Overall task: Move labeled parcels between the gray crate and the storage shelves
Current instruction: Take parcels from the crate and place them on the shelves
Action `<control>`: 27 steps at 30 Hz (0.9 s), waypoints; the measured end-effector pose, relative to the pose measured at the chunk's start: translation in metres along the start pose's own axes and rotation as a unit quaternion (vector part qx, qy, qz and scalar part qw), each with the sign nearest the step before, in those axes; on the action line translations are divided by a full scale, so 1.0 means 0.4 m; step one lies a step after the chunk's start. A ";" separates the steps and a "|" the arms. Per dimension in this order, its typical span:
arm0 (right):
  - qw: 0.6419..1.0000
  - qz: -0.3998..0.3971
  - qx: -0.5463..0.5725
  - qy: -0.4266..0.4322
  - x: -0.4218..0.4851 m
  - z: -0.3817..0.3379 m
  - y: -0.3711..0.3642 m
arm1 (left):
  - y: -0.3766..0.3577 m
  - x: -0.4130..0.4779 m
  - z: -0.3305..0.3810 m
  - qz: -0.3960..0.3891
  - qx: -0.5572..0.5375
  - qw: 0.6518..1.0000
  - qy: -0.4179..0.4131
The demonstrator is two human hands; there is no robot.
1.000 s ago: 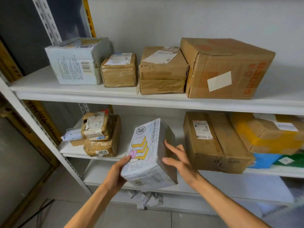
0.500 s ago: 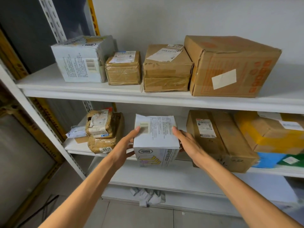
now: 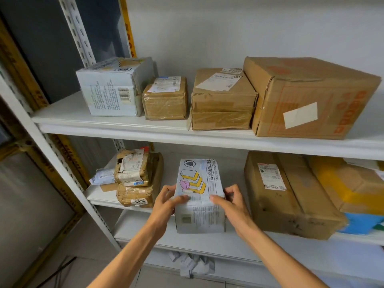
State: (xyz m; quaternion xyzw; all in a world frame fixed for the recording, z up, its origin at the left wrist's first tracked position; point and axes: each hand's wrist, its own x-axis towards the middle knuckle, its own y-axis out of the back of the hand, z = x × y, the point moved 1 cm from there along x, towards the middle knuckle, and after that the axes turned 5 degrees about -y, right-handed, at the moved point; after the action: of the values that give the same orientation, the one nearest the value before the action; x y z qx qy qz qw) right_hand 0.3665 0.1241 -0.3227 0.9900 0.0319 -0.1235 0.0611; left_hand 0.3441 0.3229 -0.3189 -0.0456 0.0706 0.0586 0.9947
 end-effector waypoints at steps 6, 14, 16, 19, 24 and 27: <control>0.997 -0.052 0.033 -0.050 0.090 0.064 -0.056 | 0.062 0.078 -0.032 -0.022 0.089 0.995 -0.033; 0.996 -0.070 -0.030 -0.044 0.238 0.064 -0.145 | 0.101 0.204 -0.069 0.030 0.230 0.972 -0.038; 0.997 -0.062 -0.023 -0.041 0.270 0.077 -0.160 | 0.104 0.235 -0.086 0.040 0.266 0.962 -0.040; 0.998 -0.057 -0.011 -0.031 0.305 0.091 -0.175 | 0.103 0.265 -0.097 0.040 0.271 0.961 -0.027; 0.998 -0.052 -0.012 -0.021 0.325 0.112 -0.180 | 0.104 0.284 -0.109 0.064 0.252 0.965 0.006; 0.998 -0.053 -0.031 -0.017 0.324 0.115 -0.177 | 0.097 0.277 -0.101 0.062 0.281 0.958 -0.002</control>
State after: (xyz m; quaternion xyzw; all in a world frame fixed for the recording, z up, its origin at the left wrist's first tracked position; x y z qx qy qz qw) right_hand 0.4753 0.1946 -0.4071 0.9823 0.0866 -0.1426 0.0856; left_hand 0.4430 0.3694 -0.3780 0.2406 0.0849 0.0980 0.9619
